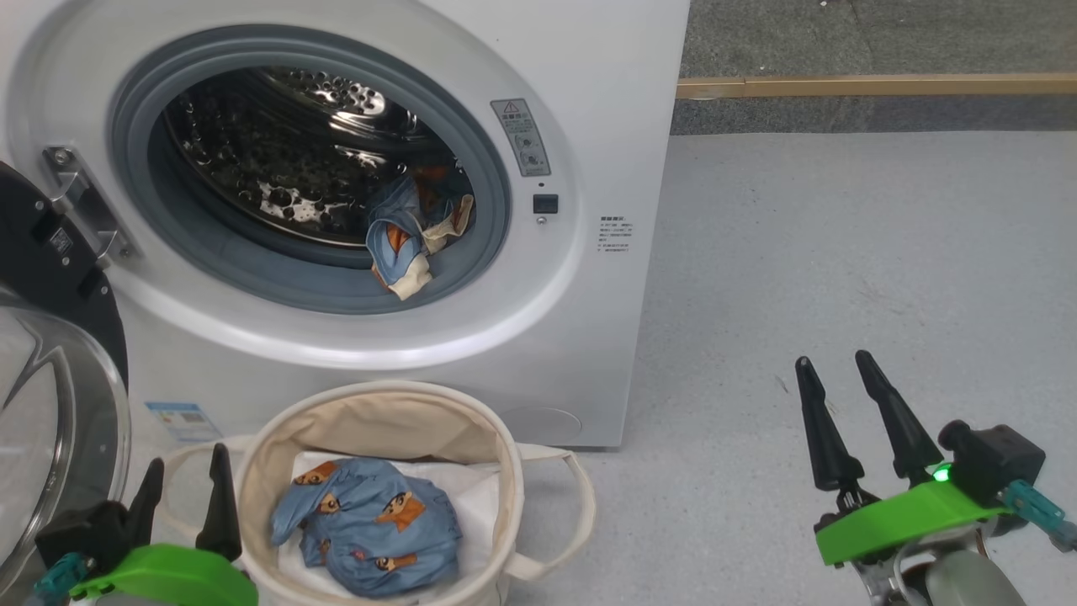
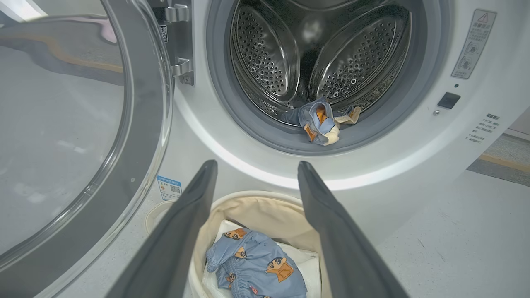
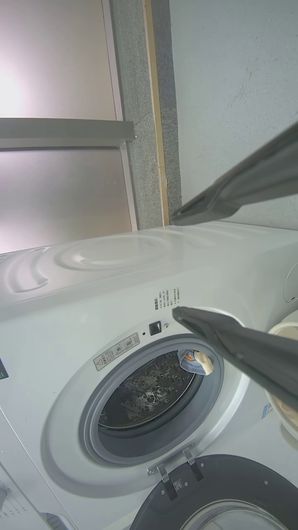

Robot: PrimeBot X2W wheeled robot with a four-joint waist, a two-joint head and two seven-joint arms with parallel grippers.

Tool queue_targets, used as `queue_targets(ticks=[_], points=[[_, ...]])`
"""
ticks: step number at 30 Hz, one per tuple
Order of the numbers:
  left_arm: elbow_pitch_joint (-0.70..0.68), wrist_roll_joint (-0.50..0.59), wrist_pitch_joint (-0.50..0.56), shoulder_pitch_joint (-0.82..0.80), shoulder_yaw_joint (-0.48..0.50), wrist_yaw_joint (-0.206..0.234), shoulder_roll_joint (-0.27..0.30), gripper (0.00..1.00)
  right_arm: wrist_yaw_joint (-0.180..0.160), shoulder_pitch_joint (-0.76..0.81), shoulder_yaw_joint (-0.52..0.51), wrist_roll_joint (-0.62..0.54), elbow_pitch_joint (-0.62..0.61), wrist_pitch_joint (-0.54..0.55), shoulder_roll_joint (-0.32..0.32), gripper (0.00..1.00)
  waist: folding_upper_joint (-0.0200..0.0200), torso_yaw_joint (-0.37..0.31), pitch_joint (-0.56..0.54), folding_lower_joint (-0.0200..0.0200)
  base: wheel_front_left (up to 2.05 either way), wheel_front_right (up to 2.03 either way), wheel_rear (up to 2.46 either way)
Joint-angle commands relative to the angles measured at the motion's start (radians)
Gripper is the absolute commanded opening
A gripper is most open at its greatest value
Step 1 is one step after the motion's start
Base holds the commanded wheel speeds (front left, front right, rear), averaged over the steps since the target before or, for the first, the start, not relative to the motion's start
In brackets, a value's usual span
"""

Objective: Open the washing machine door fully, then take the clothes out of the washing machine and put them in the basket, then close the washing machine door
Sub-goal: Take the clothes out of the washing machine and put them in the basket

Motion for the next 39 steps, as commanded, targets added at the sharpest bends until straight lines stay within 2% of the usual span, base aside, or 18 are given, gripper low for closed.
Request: queue_targets(ticks=[1, 14, 22, 27, 32, 39], points=[[-0.027, -0.001, -0.003, -0.052, 0.037, 0.000, 0.029, 1.00, 0.001, -0.032, 0.015, 0.000, -0.035, -0.012, -0.004, 1.00, 0.0000, -0.001, 0.001, 0.0000, 0.00, 0.00, 0.00], [-0.030, 0.001, 0.000, -0.068, 0.025, 0.002, 0.041, 1.00, 0.001, -0.031, 0.011, 0.003, -0.036, -0.012, 0.000, 1.00, 0.0000, -0.003, 0.003, 0.0000, 0.00, 0.00, 0.00], [-0.011, 0.034, 0.035, -0.162, -0.026, -0.007, 0.051, 1.00, 0.001, -0.034, 0.003, 0.007, -0.044, -0.012, 0.000, 1.00, 0.0000, -0.005, 0.026, 0.0000, 0.00, 0.00, 0.00], [0.044, 0.051, 0.096, -0.284, -0.090, -0.050, 0.048, 1.00, 0.001, -0.048, 0.001, 0.005, -0.051, -0.012, 0.002, 1.00, 0.0000, -0.016, 0.060, 0.0000, 0.00, 0.00, 0.00], [0.136, 0.056, 0.136, -0.442, -0.146, -0.113, 0.029, 1.00, 0.001, -0.070, 0.000, 0.004, -0.063, -0.012, 0.007, 1.00, 0.0000, -0.034, 0.112, 0.0000, 0.00, 0.00, 0.00], [0.307, 0.044, 0.142, -0.683, -0.187, -0.184, -0.007, 1.00, 0.001, -0.111, 0.000, 0.018, -0.092, -0.012, 0.020, 1.00, 0.0000, -0.070, 0.219, 0.0000, 0.00, 0.00, 0.00]])
